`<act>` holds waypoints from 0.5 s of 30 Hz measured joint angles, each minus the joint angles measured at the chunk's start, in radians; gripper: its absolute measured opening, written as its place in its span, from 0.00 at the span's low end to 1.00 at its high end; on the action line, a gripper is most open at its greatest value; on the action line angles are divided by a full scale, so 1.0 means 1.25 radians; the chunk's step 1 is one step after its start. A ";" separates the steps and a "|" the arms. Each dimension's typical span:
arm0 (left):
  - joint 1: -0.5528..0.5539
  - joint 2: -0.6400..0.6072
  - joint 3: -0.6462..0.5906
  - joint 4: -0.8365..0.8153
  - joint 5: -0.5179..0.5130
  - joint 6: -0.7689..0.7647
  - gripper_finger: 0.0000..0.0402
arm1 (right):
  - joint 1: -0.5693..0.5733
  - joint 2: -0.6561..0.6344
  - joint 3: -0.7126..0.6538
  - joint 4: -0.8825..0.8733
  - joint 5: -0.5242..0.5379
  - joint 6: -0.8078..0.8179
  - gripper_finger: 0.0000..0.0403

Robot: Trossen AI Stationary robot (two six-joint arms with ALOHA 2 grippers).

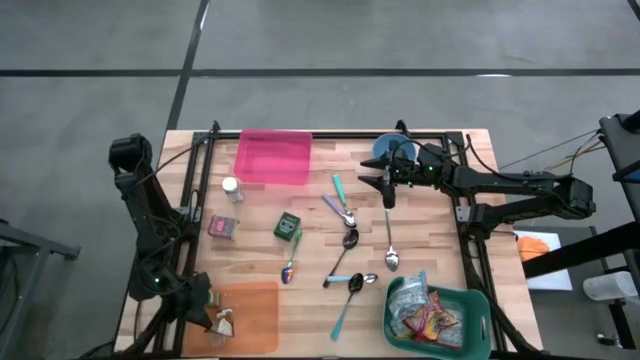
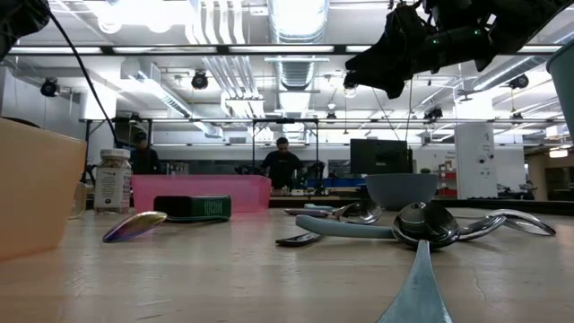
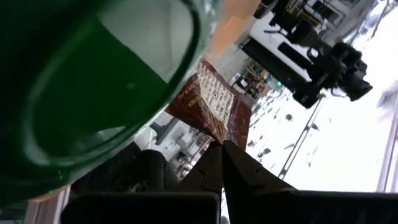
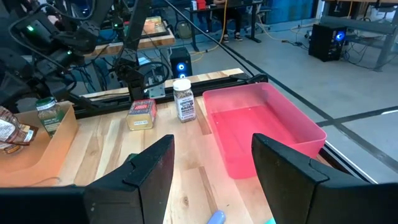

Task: Pick & Place Food Item
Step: Put the orange seasoning pack into the orange bin

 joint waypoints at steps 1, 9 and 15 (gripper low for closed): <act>0.000 -0.001 -0.004 0.007 0.002 0.014 0.00 | 0.000 0.000 0.000 0.000 0.000 0.000 0.52; 0.000 -0.005 -0.011 0.015 0.010 0.064 0.00 | 0.000 0.000 0.000 0.000 0.000 0.000 0.52; 0.000 -0.033 -0.046 0.044 -0.010 0.023 0.00 | 0.000 0.000 0.000 0.000 0.000 0.000 0.52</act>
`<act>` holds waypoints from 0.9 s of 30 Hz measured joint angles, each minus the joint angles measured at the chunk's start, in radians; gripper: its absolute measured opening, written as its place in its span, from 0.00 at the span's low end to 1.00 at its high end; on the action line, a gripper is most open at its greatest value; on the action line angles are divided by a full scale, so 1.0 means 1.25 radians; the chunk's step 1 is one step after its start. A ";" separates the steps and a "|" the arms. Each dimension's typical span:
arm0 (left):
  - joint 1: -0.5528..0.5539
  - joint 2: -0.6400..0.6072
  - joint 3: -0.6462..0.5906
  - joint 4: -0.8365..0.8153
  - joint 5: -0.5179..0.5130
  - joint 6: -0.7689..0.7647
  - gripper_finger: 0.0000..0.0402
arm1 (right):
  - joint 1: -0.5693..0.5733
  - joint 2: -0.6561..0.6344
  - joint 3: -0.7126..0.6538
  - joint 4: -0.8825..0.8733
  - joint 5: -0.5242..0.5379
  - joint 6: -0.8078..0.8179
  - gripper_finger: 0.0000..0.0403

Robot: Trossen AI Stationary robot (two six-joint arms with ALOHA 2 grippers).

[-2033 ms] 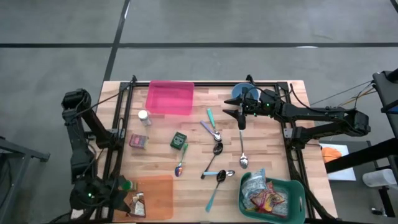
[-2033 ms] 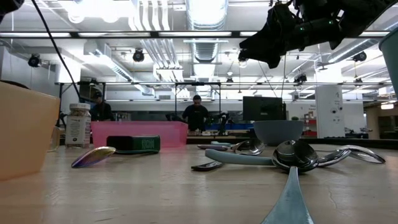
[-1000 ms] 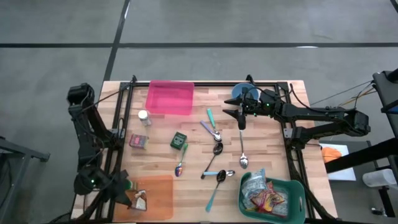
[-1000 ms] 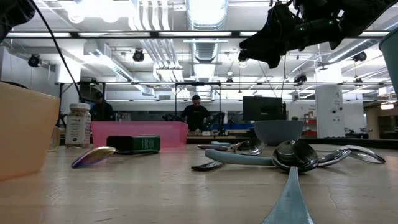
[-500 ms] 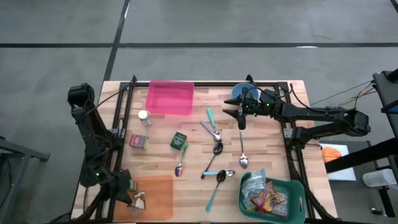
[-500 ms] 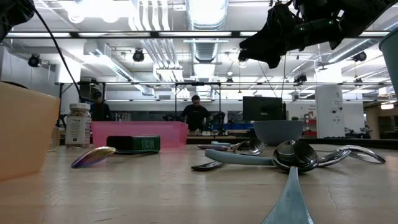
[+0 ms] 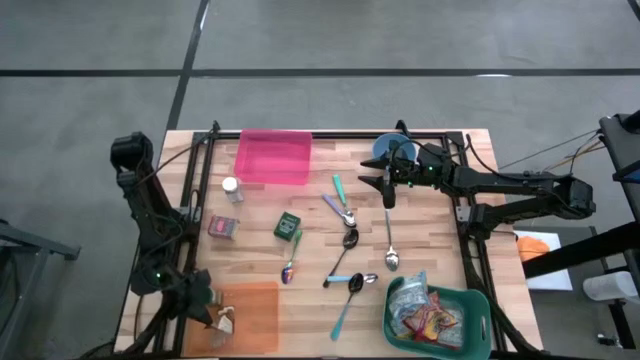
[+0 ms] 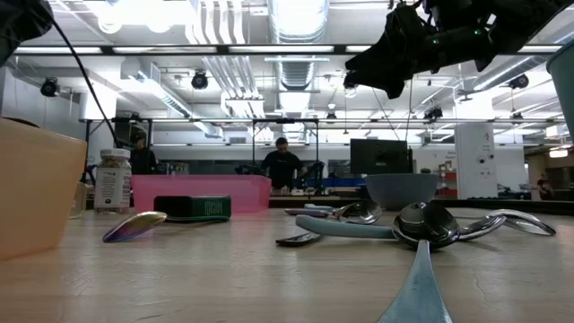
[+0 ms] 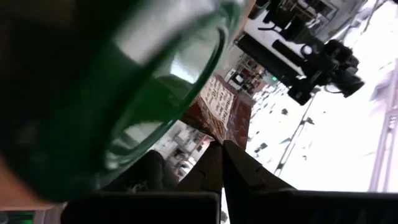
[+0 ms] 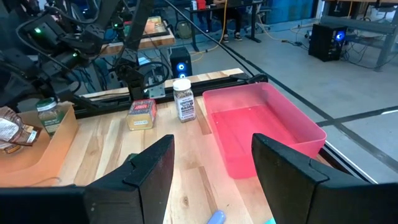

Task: Pick & Place Food Item
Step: Put the orange seasoning pack into the orange bin

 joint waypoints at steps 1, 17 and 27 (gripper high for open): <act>0.000 -0.005 -0.007 0.008 -0.004 0.001 0.00 | 0.000 0.000 0.000 0.000 0.000 0.000 0.52; -0.002 -0.012 -0.067 0.130 0.011 0.014 0.00 | 0.000 0.000 0.000 0.000 0.000 0.000 0.52; -0.003 -0.010 -0.090 0.146 0.005 -0.021 0.00 | 0.000 0.001 0.000 0.000 0.000 0.000 0.52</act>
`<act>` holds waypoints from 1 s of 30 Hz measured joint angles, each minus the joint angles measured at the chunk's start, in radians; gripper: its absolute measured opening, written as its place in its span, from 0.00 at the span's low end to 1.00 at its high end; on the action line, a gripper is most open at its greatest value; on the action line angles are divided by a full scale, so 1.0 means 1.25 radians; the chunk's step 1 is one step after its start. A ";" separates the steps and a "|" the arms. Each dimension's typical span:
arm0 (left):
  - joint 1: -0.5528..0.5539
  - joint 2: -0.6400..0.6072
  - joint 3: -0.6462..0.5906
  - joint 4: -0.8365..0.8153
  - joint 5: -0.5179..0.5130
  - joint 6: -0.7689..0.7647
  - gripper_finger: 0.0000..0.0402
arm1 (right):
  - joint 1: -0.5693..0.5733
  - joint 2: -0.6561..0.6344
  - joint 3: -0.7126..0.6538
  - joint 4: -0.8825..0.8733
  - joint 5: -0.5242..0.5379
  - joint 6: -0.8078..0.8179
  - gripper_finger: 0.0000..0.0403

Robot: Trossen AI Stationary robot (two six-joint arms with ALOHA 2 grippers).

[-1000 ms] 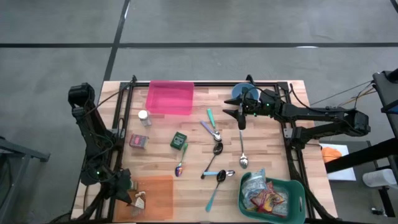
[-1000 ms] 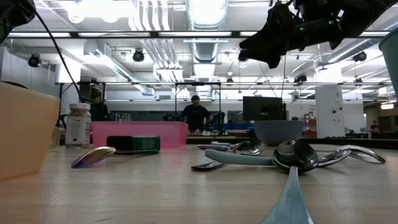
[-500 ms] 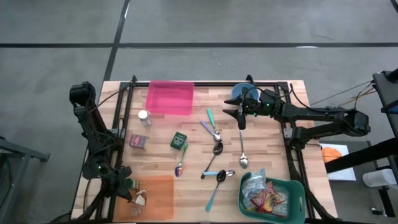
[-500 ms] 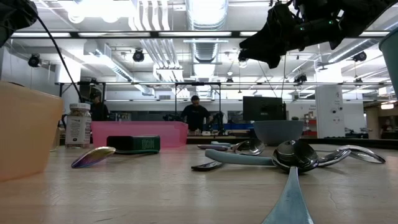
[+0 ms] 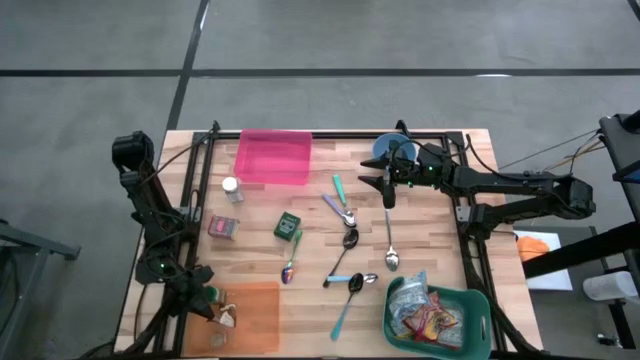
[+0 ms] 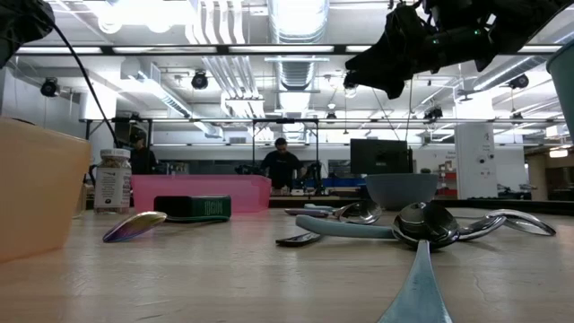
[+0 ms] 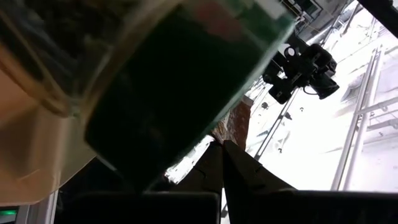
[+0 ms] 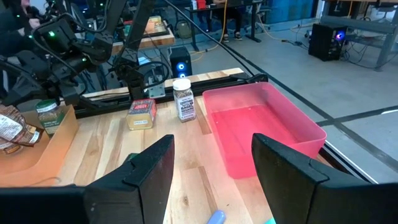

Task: Pick & Place Food Item
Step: Put the orange seasoning pack into the orange bin

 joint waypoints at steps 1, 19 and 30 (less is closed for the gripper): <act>0.000 0.000 0.000 -0.002 0.000 0.000 0.00 | 0.000 0.000 0.000 0.000 0.000 0.000 0.52; -0.002 0.000 0.012 -0.014 0.006 0.051 0.00 | 0.000 0.000 0.000 0.000 0.000 0.000 0.52; -0.005 0.002 0.008 0.033 -0.040 0.096 0.00 | 0.000 0.000 0.000 0.000 0.000 0.000 0.52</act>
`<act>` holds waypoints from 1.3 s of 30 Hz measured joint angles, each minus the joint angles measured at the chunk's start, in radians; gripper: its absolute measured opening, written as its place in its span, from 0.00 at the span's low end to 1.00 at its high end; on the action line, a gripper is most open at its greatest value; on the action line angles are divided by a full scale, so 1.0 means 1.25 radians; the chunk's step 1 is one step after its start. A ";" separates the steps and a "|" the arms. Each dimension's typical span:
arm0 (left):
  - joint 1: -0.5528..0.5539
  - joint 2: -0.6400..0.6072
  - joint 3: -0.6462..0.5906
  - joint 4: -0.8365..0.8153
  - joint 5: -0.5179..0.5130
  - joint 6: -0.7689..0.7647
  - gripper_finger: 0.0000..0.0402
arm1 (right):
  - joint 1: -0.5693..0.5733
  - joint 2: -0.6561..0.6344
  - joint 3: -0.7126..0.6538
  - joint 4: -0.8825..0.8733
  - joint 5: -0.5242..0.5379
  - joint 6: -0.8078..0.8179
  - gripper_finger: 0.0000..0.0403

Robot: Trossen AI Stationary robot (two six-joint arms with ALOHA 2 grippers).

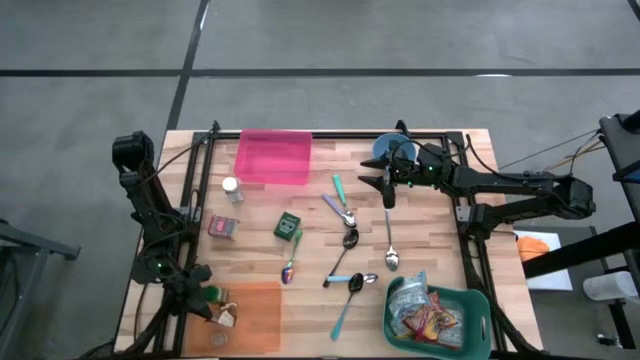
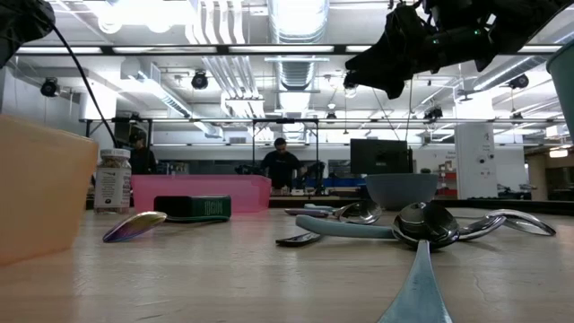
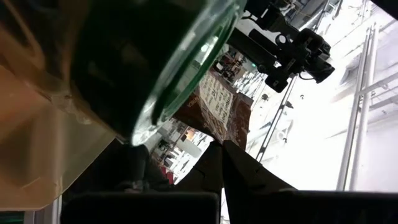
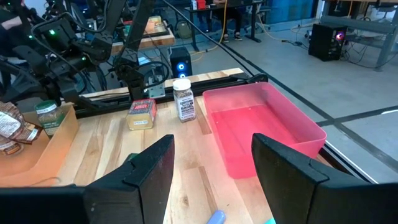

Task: Pick & Place Food Item
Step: Put the orange seasoning pack into the orange bin, then put the white seasoning bottle into the orange bin

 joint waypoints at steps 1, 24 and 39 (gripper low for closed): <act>0.000 0.000 0.000 0.000 -0.002 -0.007 0.00 | 0.000 0.000 0.000 0.000 0.000 0.000 0.52; 0.003 0.000 -0.005 0.017 -0.008 -0.052 0.05 | 0.000 0.000 0.000 0.000 0.000 0.000 0.52; 0.003 -0.001 -0.011 0.011 -0.012 -0.079 0.28 | 0.000 -0.001 0.000 0.000 0.000 0.000 0.52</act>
